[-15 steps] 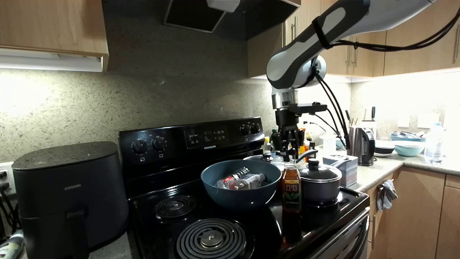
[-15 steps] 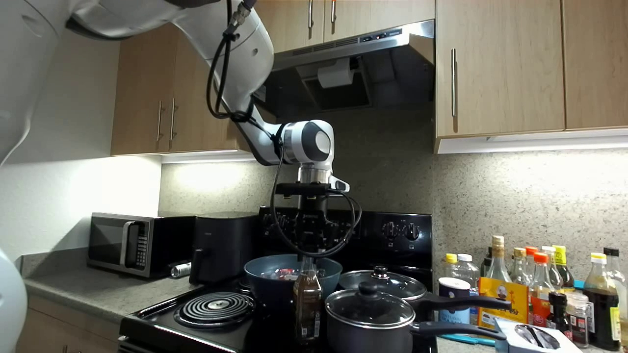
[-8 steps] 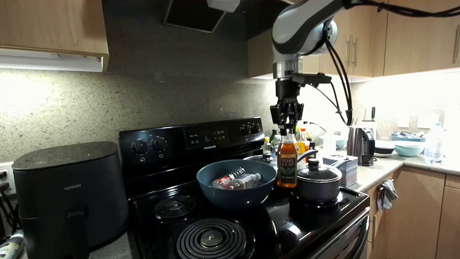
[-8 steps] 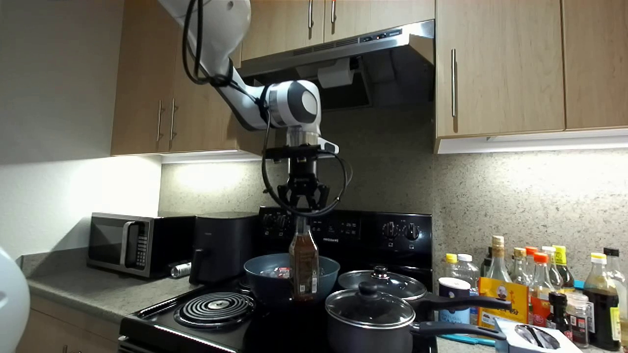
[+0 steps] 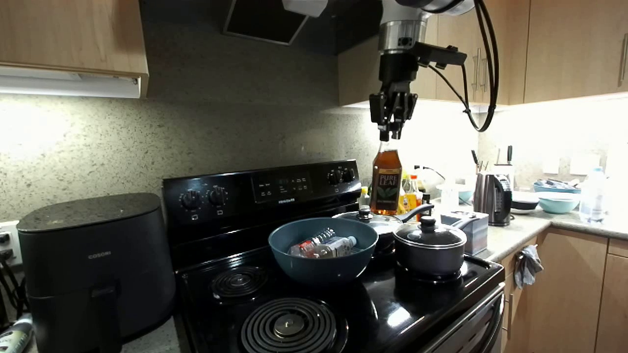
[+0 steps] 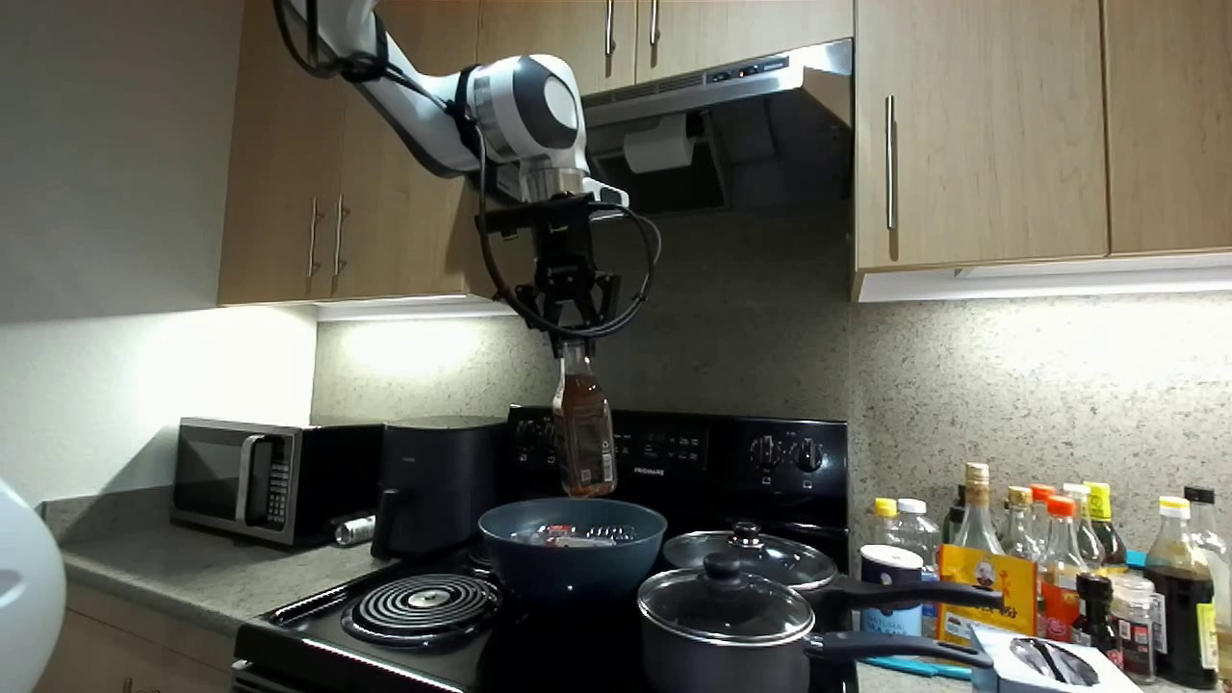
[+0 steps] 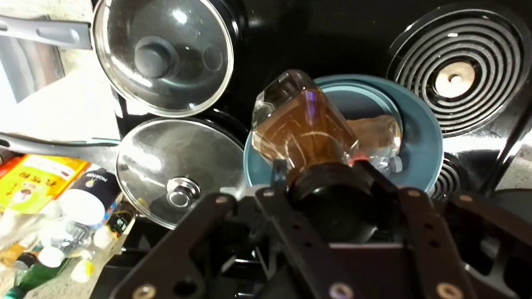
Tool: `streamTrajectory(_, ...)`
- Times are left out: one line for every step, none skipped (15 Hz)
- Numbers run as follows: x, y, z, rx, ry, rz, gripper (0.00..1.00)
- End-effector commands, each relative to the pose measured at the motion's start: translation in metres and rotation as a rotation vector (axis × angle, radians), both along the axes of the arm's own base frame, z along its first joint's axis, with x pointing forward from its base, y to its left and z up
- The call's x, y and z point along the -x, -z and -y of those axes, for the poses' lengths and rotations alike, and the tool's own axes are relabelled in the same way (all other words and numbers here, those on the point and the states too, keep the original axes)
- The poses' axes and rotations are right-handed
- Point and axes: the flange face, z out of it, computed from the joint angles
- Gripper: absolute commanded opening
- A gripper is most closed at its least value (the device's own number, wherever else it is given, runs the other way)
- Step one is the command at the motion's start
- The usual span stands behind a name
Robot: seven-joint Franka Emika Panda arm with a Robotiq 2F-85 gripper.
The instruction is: Put the plastic bottle inside the bowl
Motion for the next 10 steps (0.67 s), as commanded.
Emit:
streamTrajectory(-0.018,-0.009,-0.024,-0.007,-0.031,0.121,0.19)
streamTrajectory(-0.027,-0.004,-0.032,-0.013,-0.046,0.134,0.19)
streamTrajectory(-0.034,0.000,-0.038,-0.017,-0.057,0.148,0.19)
streamTrajectory(-0.043,0.007,-0.046,-0.018,-0.070,0.164,0.19)
streamTrajectory(-0.051,0.014,-0.052,-0.019,-0.080,0.170,0.19)
streamTrajectory(-0.060,0.022,-0.057,-0.017,-0.088,0.184,0.19)
streamTrajectory(-0.068,0.029,-0.061,-0.016,-0.093,0.198,0.19)
streamTrajectory(-0.079,0.039,-0.066,-0.011,-0.096,0.215,0.19)
streamTrajectory(-0.088,0.047,-0.069,-0.009,-0.098,0.229,0.19)
streamTrajectory(-0.097,0.057,-0.071,-0.004,-0.094,0.238,0.19)
